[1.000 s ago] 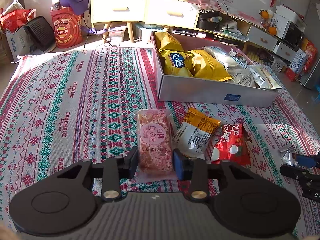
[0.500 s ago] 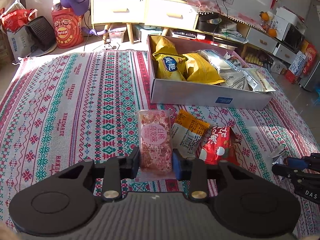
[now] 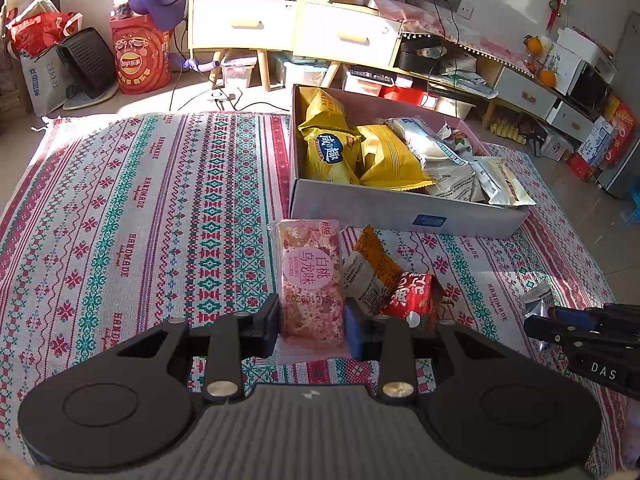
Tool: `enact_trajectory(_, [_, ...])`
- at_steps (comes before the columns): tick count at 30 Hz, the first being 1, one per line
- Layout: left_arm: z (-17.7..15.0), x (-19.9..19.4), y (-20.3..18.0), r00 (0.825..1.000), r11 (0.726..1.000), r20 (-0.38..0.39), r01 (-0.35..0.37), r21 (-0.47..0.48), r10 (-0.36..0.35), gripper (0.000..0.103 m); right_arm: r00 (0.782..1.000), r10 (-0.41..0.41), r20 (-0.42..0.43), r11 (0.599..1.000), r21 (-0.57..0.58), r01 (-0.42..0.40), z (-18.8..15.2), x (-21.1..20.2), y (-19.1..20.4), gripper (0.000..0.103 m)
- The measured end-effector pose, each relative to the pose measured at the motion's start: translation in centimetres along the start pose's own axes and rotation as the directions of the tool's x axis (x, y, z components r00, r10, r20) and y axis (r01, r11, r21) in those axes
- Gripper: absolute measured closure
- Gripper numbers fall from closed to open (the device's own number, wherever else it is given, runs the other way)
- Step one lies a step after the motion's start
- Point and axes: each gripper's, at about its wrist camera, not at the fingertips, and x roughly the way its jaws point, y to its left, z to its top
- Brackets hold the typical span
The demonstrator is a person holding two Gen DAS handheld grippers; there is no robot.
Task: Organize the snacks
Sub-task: 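Grasp the pink pastry pack with the left gripper while the right grasps the wrapped candy, then carry both snacks into the box and open both grippers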
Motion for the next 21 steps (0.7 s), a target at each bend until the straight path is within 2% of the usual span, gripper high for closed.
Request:
enact_trajectory(10, [3.0,0.1,-1.1,0.998,0.998,0.055,0.028,-0.049,-0.026,0.064,0.997,0.054,0.048,0.991,0.121,-0.059,4.7,0.7,-0.6,0.082])
enact_trajectory(21, [5.5,1.8,-2.2,0.995,0.991,0.090,0.058,-0.122,-0.048,0.064,0.992,0.072,0.105,0.976,0.197,-0.092,7.4,2.9,-1.4,0.082])
